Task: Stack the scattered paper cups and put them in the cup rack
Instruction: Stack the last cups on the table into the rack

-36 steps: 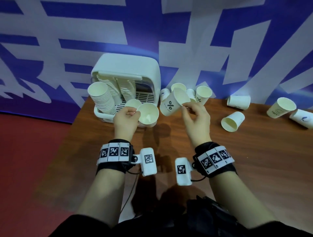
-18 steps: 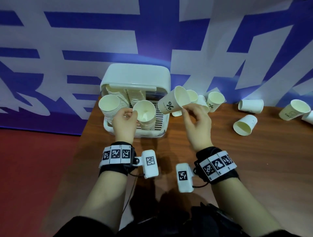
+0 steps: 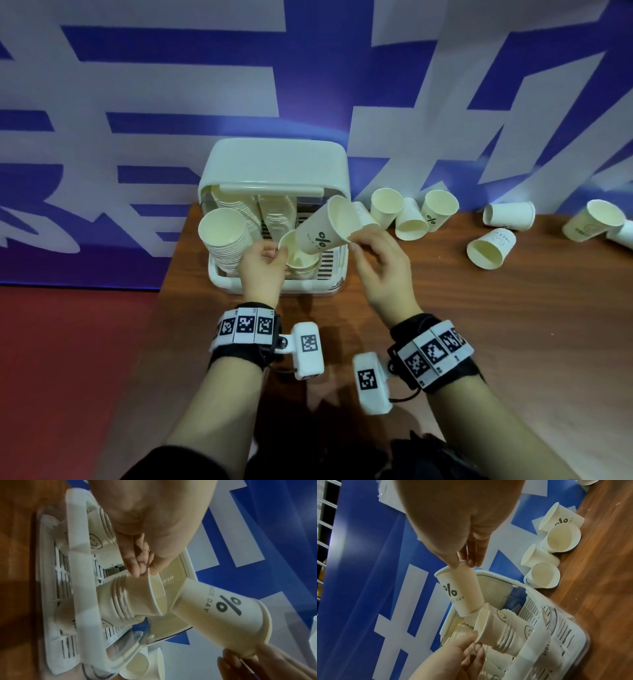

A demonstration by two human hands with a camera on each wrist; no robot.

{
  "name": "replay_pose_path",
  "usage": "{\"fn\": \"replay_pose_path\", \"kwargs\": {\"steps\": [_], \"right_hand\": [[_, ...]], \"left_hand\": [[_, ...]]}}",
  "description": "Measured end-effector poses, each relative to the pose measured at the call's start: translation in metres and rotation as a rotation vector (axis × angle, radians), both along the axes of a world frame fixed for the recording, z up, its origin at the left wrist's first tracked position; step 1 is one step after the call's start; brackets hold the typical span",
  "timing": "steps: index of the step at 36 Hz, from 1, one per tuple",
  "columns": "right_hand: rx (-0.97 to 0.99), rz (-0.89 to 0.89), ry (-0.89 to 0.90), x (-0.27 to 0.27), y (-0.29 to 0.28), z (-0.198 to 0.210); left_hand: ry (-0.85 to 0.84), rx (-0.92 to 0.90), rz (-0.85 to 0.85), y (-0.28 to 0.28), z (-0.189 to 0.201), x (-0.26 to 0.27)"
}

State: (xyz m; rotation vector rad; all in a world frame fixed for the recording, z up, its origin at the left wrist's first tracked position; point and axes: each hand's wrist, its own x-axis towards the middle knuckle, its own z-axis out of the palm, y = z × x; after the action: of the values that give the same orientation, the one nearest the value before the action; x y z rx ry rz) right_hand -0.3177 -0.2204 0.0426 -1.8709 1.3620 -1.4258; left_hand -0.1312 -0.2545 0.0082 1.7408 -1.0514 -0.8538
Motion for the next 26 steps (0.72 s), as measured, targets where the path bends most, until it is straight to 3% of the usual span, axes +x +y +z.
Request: {"fn": "replay_pose_path", "kwargs": {"steps": [13, 26], "right_hand": [[0.065, 0.17, 0.204, 0.016, -0.016, -0.011], [0.204, 0.262, 0.368, 0.018, -0.03, -0.017]], "left_hand": [[0.064, 0.035, -0.037, -0.005, -0.021, 0.003], [0.017, 0.093, -0.118, -0.005, -0.025, 0.007]]}}
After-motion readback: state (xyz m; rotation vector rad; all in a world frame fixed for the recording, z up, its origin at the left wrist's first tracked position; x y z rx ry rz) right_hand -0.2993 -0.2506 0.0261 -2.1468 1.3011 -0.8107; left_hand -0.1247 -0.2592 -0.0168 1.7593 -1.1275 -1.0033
